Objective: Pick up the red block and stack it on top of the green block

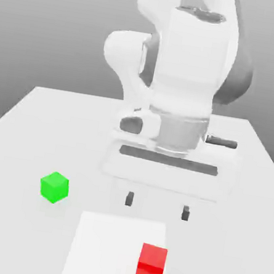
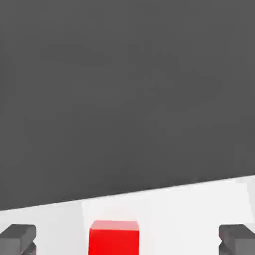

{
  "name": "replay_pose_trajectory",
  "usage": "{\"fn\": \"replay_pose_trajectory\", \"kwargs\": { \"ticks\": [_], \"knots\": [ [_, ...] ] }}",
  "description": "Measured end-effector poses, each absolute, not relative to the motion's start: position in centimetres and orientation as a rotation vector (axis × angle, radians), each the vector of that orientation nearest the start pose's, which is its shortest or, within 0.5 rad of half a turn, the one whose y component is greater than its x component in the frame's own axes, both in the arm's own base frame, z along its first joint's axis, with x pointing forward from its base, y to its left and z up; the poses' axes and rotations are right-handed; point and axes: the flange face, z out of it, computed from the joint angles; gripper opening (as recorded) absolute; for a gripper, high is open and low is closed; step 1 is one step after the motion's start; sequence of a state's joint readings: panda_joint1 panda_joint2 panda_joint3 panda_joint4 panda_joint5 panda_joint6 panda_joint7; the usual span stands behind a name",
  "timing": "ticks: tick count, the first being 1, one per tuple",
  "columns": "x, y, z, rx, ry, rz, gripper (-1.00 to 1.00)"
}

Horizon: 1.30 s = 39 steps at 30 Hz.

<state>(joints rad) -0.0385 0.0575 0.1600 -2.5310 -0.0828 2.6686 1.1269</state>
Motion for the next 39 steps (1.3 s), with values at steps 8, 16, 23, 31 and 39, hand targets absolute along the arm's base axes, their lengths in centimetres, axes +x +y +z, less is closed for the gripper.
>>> {"fn": "replay_pose_trajectory", "kwargs": {
  "ticks": [8,16,23,31,39],
  "knots": [
    [44.9,6.7,15.0,-2.791,1.440,-0.001,-1.00],
    [44.9,6.7,15.7,-2.791,1.440,-0.001,-1.00],
    [43.0,-0.2,21.9,-2.669,1.703,-0.020,-1.00],
    [31.3,-15.2,24.5,-2.072,2.410,-0.026,-1.00],
    [24.5,-18.8,21.6,-1.687,2.647,0.001,-1.00]
  ]
}}
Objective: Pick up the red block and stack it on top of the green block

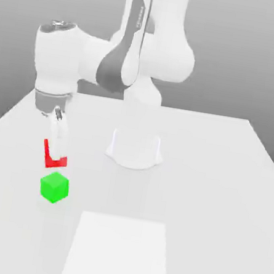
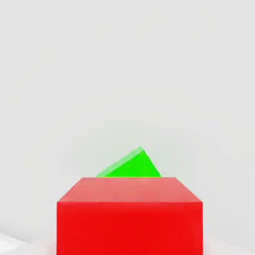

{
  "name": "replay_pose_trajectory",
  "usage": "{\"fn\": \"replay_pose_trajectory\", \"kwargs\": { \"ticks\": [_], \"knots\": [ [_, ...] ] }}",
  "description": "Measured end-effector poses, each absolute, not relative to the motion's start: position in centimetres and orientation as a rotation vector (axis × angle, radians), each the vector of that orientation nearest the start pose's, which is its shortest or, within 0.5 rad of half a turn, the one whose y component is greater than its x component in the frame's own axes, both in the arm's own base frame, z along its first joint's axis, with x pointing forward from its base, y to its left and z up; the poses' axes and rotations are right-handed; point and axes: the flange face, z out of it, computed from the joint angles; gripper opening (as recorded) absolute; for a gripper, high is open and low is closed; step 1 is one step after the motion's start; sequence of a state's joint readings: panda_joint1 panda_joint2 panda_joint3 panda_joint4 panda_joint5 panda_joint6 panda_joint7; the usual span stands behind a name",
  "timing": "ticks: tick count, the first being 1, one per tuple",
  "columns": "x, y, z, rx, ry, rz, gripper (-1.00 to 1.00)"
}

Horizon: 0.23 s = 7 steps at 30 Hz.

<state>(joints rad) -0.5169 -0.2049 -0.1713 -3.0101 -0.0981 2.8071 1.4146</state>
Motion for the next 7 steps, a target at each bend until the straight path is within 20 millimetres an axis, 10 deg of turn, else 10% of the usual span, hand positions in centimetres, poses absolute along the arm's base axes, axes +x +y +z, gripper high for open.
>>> {"fn": "replay_pose_trajectory", "kwargs": {
  "ticks": [4,5,7],
  "knots": [
    [24.3,-18.8,18.6,-1.684,2.650,0.000,-1.00],
    [24.2,-18.7,18.1,-1.685,2.650,-0.001,1.00],
    [24.2,-18.8,18.1,-1.683,2.651,-0.001,1.00]
  ]
}}
